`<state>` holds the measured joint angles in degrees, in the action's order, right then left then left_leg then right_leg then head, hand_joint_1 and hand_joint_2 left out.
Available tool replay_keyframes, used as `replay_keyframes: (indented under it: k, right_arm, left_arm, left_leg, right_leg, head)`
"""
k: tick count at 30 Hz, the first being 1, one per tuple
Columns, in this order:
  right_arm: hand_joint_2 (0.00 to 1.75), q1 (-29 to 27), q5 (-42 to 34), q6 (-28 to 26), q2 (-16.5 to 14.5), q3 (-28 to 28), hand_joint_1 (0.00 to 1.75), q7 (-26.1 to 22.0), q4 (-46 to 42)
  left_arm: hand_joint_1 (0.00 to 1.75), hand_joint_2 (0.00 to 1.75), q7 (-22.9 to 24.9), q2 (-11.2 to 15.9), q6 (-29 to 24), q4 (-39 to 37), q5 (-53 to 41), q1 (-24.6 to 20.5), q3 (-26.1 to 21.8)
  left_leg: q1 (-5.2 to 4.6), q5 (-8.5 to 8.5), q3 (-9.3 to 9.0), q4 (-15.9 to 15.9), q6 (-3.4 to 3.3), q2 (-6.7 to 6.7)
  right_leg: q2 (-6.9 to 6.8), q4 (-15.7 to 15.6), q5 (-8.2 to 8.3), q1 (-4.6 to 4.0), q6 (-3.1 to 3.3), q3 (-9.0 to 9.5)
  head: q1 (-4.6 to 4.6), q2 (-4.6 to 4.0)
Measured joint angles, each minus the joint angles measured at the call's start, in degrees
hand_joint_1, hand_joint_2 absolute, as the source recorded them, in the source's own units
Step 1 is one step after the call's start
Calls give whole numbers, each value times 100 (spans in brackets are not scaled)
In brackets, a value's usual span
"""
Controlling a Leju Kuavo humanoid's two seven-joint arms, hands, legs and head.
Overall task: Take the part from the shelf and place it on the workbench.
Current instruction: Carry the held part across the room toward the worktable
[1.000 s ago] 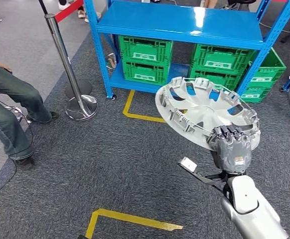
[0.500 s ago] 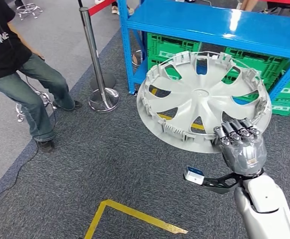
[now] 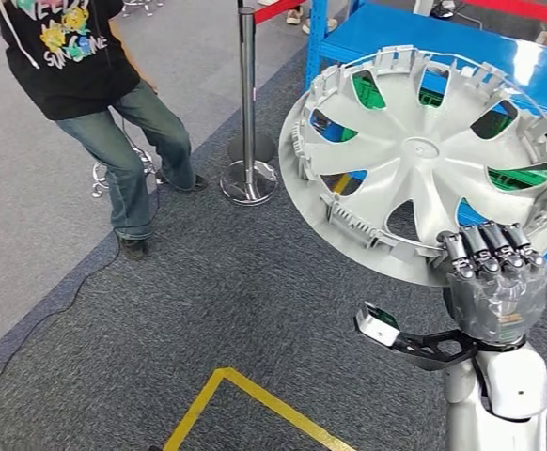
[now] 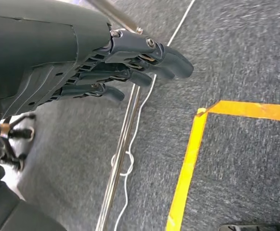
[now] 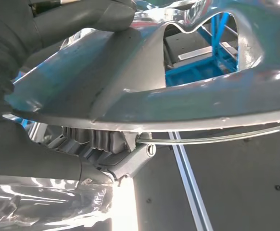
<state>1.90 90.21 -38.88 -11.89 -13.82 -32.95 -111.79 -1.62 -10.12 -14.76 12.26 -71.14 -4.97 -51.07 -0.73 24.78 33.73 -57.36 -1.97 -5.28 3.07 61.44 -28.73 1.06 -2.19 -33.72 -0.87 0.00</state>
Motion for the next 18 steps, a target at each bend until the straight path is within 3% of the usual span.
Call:
replay_keyframes:
  k: [2, 4, 5, 7, 9, 11, 12, 13, 15, 17, 18]
  right_arm:
    - [175, -2, 1, 0, -51, -33, 175, -13, -31]
    - [175, -4, 5, 0, -94, -58, 175, -20, -45]
    - [175, 1, 8, 0, -114, -68, 175, -25, -46]
    - [175, 6, 8, 0, -161, -84, 175, -44, -47]
    - [175, 6, 4, 0, -185, -101, 175, -77, -47]
    - [175, 0, 3, 0, -199, -126, 175, -111, -45]
    - [175, -1, 3, 0, -207, -138, 175, -129, -44]
    - [175, 0, 3, 0, -213, -150, 175, -145, -44]
    - [175, 2, 4, 0, -220, -172, 175, -164, -44]
    - [175, 4, 7, 0, -227, -190, 175, -172, -44]
    - [175, 4, 7, 0, -235, -193, 175, -175, -44]
  left_arm:
    - [0, 175, 0, 1, 5, 0, 0, -10, -6]
    - [0, 175, 1, 10, 7, 0, 0, 0, -24]
    - [0, 175, 1, 12, 7, -1, 0, 11, -34]
    - [0, 175, 4, 14, 8, -2, 0, 12, -48]
    - [0, 175, 7, 9, 10, -2, 0, -4, -51]
    - [0, 175, 8, 9, 15, -2, 0, -6, -55]
    - [0, 175, 11, 9, 17, -2, 0, 0, -56]
    - [0, 175, 15, 10, 20, -2, -1, 5, -57]
    - [0, 175, 20, 16, 21, -1, -2, -3, -58]
    - [0, 175, 20, 21, 23, -1, -4, -25, -58]
    - [0, 175, 22, 23, 26, -2, -4, -29, -60]
  left_leg:
    - [14, -22, 67, -28, 65, -119]
    - [39, -52, 125, -37, 136, -244]
    - [34, -33, 146, -64, 168, -215]
    - [23, 180, 310, -395, 237, 55]
    - [53, 541, 664, -1122, 307, 377]
    - [94, 678, 906, -1618, 348, 472]
    - [107, 589, 871, -1564, 354, 493]
    - [112, 415, 720, -1295, 349, 530]
    - [73, 96, 281, -509, 296, 777]
    - [15, 21, 66, -86, 214, 973]
    - [-8, 45, 70, -57, 179, 964]
  right_leg:
    - [203, -326, 57, 16, 12, 162]
    - [114, -352, 66, 8, 50, 173]
    - [42, -368, 76, 17, 80, 184]
    - [-130, -407, 89, 40, 151, 211]
    - [-310, -410, 80, 23, 194, 217]
    - [-484, -409, 68, 13, 200, 216]
    - [-561, -408, 62, 12, 196, 219]
    - [-635, -408, 54, 11, 187, 229]
    - [-769, -402, 27, -7, 148, 259]
    - [-887, -394, -3, -39, 92, 277]
    - [-951, -398, -14, -52, 64, 284]
  head:
    - [-3, 0]
    - [0, 0]
    - [-5, 0]
    - [-61, 0]
    - [-110, 0]
    - [-110, 0]
    - [-111, 0]
    - [-113, 0]
    - [-113, 0]
    - [-106, 0]
    - [-104, 0]
